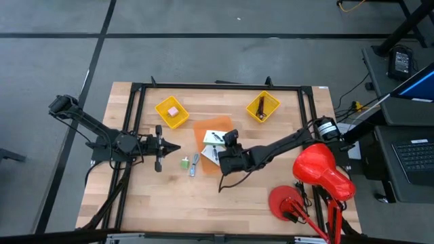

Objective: Pick and place items into bin
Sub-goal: Put the card reader box into the orange bin

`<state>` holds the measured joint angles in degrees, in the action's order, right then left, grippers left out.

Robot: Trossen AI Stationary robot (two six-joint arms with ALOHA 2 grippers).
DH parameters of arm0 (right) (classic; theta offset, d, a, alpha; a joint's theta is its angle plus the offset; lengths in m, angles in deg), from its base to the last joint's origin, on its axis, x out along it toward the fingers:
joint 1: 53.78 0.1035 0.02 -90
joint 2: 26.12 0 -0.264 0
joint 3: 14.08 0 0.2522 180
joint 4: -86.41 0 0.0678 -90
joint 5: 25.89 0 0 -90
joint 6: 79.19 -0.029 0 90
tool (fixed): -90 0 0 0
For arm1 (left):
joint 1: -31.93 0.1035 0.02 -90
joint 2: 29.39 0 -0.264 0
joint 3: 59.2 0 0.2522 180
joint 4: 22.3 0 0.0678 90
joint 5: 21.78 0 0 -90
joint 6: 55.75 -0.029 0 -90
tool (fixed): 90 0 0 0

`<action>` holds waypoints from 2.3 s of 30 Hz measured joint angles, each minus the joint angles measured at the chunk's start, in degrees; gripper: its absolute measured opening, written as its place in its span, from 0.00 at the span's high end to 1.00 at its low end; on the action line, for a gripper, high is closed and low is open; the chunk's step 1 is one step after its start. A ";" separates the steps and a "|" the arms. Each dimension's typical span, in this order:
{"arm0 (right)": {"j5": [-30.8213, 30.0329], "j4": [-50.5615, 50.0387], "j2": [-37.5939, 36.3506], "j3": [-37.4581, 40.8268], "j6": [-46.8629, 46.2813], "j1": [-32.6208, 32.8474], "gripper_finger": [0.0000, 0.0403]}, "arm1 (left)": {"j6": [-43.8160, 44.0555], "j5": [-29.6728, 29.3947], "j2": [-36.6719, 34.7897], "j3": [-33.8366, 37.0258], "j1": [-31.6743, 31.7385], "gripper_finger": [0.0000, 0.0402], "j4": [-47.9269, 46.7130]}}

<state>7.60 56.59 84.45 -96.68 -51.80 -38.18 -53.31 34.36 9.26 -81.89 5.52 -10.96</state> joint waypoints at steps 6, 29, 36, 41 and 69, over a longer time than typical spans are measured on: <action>0.72 1.36 0.06 0.00 0.68 -0.07 0.93 | -0.05 -0.01 0.00 0.00 0.00 1.00 0.00; 0.67 1.76 0.06 0.02 4.54 -0.11 0.81 | -0.17 0.01 0.00 -0.02 0.00 1.00 -0.02; 0.78 3.40 0.06 0.07 4.83 -0.42 0.80 | -0.17 0.03 0.00 -0.02 0.00 1.00 -0.02; 1.14 5.14 0.06 0.07 5.81 -0.44 0.80 | -0.17 0.05 0.00 -0.02 0.00 1.00 -0.03; 16.01 -13.67 0.06 -11.59 -5.58 -2.82 0.77 | 0.00 2.02 0.01 -0.07 -0.01 1.00 -0.02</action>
<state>23.62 42.91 84.51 -108.27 -57.38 -41.01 -53.31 36.38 9.27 -81.96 5.51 -10.98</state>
